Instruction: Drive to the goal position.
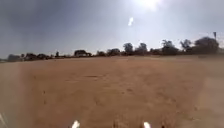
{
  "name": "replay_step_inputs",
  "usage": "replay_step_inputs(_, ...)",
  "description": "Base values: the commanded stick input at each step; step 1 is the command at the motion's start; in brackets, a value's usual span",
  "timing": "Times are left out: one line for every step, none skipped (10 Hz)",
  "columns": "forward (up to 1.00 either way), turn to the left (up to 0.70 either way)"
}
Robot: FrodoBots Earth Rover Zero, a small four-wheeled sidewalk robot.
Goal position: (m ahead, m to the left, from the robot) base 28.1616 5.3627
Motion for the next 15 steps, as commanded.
replay_step_inputs(0.70, 0.00)
replay_step_inputs(0.70, 0.00)
replay_step_inputs(0.70, 0.00)
replay_step_inputs(0.70, 0.00)
replay_step_inputs(0.70, 0.00)
replay_step_inputs(0.70, 0.00)
replay_step_inputs(0.70, 0.00)
replay_step_inputs(0.70, 0.00)
replay_step_inputs(0.70, 0.00)
replay_step_inputs(0.70, 0.00)
replay_step_inputs(0.70, 0.00)
replay_step_inputs(0.70, 0.00)
replay_step_inputs(0.70, 0.00)
replay_step_inputs(0.70, 0.00)
replay_step_inputs(0.70, 0.00)
